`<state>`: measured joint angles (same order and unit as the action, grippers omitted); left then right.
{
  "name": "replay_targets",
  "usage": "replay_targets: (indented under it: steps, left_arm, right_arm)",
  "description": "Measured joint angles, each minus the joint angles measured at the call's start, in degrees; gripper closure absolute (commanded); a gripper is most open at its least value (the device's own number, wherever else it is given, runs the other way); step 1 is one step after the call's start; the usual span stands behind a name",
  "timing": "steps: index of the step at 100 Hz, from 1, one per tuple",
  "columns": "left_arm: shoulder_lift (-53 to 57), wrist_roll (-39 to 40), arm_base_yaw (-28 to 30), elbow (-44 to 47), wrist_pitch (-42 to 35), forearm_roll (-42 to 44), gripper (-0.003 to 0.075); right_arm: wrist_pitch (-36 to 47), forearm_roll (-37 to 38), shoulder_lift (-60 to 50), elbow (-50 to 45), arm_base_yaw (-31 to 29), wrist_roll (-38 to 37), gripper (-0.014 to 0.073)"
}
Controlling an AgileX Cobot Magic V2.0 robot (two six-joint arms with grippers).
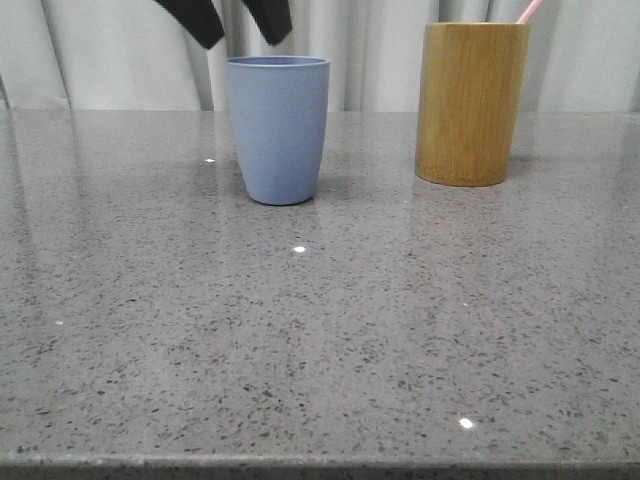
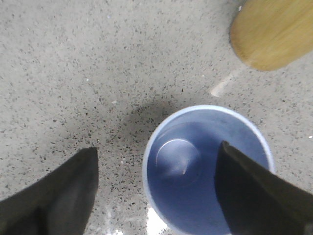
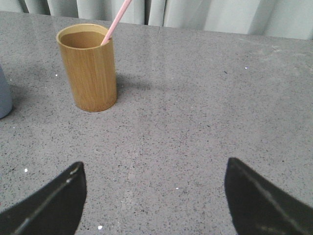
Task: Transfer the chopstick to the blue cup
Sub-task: 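Open the left gripper and lift it away from the blue cup, then grasp the pink chopstick in the bamboo cup with the right gripper, lift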
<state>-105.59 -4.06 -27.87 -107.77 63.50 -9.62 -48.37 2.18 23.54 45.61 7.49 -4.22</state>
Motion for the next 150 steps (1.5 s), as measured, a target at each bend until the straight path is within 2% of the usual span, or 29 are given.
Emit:
replay_targets:
  steps: [32,50,69,98,123,150]
  left_arm:
    - [7.7,0.1,0.1,-1.0,-1.9,1.5,0.0235]
    - [14.7,0.2,3.7,2.0,-2.9,1.9,0.0236]
    - [24.0,0.2,10.2,13.1,-4.4,2.9,0.0236]
    - [45.3,0.4,18.6,39.0,-12.5,2.9,0.0236]
    - [62.7,1.6,19.3,58.4,-16.5,0.8,0.0236]
    - [74.1,1.6,19.3,66.2,-17.0,0.5,0.0236]
  right_arm:
    - [0.0,0.0,0.0,0.0,0.0,0.0,0.0013]
    - [0.0,0.0,0.0,0.0,0.0,0.0,0.0013]
    - [0.0,0.0,0.0,0.0,0.0,0.0,0.0013]
    - [3.0,-0.9,0.6,-0.6,0.0,0.0,0.0013]
    - [15.1,-7.2,5.1,-4.1,0.0,0.0,0.0013]
    - [33.9,-9.8,18.5,-4.3,0.0,0.0,0.0013]
